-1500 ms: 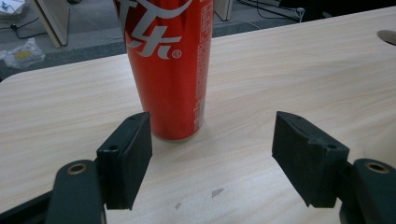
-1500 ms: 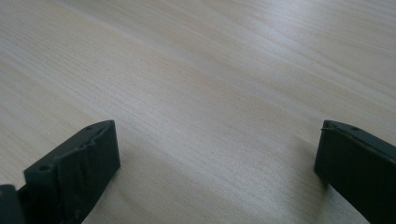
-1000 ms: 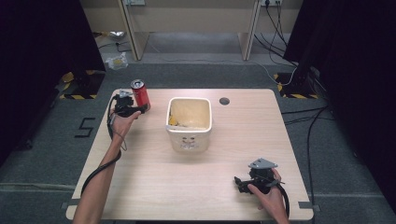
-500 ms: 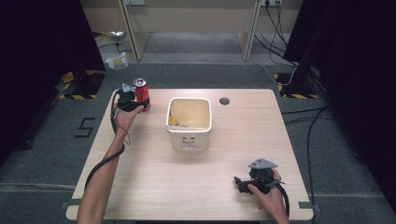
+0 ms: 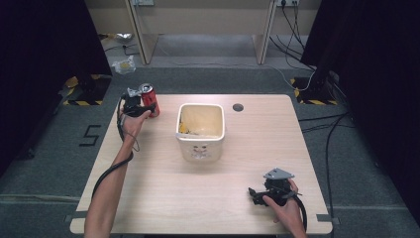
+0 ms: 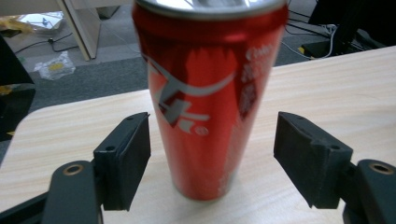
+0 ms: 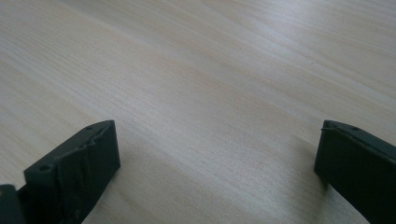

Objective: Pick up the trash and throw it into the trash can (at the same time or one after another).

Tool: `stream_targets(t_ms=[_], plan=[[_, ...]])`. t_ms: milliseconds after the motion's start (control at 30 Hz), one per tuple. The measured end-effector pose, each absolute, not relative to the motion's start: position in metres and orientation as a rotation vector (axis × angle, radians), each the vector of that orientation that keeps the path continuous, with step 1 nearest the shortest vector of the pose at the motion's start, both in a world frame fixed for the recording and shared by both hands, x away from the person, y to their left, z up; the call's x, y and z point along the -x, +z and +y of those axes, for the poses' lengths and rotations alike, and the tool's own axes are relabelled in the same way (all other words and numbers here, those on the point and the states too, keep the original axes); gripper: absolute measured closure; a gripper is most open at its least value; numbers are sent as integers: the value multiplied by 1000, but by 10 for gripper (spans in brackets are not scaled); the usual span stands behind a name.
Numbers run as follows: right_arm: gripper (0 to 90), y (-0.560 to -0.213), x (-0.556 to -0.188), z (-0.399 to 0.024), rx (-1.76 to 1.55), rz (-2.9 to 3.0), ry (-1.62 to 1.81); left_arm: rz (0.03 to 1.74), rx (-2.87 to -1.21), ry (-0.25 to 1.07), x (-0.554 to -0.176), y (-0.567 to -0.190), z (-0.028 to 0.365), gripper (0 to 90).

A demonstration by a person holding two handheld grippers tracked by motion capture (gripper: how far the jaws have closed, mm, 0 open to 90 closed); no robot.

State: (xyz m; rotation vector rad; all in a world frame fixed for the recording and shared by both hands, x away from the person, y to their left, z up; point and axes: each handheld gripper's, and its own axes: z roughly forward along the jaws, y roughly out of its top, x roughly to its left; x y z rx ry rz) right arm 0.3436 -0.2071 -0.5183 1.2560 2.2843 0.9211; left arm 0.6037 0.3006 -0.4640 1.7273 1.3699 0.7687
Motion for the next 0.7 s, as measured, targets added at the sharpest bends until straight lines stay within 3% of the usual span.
stream_targets(t_ms=[700], plan=[[3,-518,-343,-207,-1254,2292,922,1376,-1722,818,-619,-459,298,336]])
